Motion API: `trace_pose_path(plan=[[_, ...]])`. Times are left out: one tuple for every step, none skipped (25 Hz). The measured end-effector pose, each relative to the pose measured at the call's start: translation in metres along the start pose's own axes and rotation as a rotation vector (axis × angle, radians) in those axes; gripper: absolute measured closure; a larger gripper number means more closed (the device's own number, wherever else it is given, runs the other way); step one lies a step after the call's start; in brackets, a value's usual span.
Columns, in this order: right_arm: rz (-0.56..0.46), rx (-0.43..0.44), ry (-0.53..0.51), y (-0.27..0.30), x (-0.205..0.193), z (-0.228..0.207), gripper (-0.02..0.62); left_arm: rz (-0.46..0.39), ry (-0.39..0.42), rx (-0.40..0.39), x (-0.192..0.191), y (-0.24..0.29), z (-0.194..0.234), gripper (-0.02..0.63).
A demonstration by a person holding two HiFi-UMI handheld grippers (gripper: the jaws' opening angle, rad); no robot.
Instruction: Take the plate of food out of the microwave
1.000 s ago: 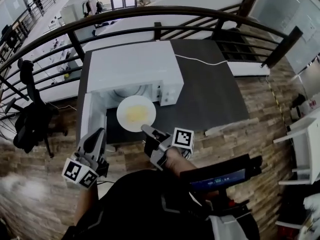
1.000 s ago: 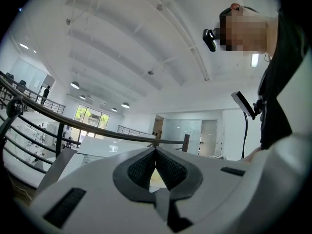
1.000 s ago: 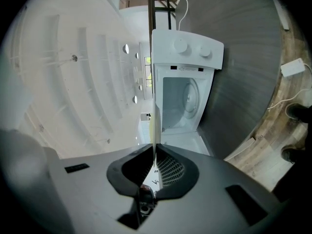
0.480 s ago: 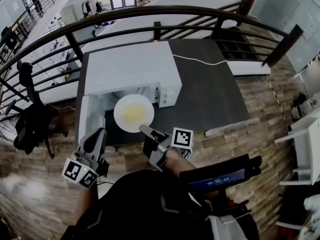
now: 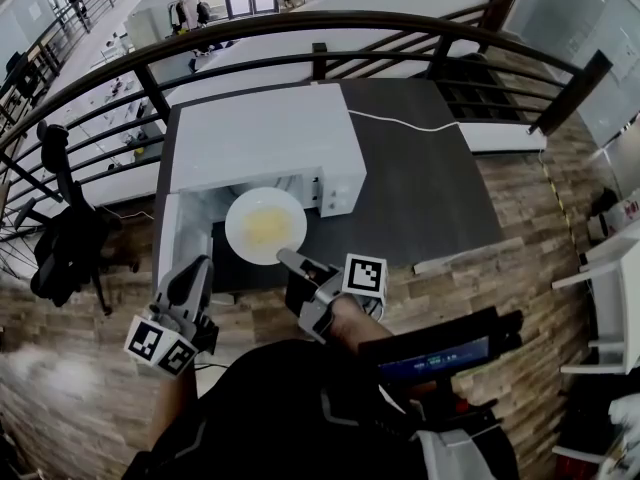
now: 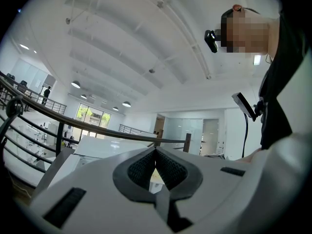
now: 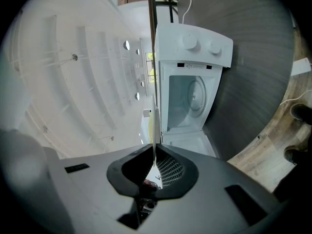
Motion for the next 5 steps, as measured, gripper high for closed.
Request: trace_pose_path(plan=[[0.003,0.002,-0.003,0.0001,-0.0019,0.0012,0.581,0.000,0.000,0.001,0.0003,-0.0014,0.0000,0.601],[0.005,0.005,-0.007,0.0006,-0.0033,0.0027,0.581,-0.001,0.000,0.001,0.0007,-0.0024,0.0003,0.601],[0.007,0.008,-0.010,0.0013,-0.0040,0.0042,0.581,-0.001,0.000,0.002,0.0010,-0.0029,0.0008,0.601],[0.009,0.011,-0.012,0.0019,-0.0040,0.0056,0.581,-0.001,0.000,0.002,0.0013,-0.0032,0.0013,0.601],[0.011,0.015,-0.015,0.0025,-0.0038,0.0069,0.581,-0.001,0.000,0.003,0.0016,-0.0034,0.0019,0.601]])
Point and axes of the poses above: the fingertips, and each gripper's own axes: y forward along the fingers, z to its left, x out of its top, the point moved 1 cm from there along -y, backward along the fingers, and after that the axes turned 5 degrees about -y, right-handed, at the moved point
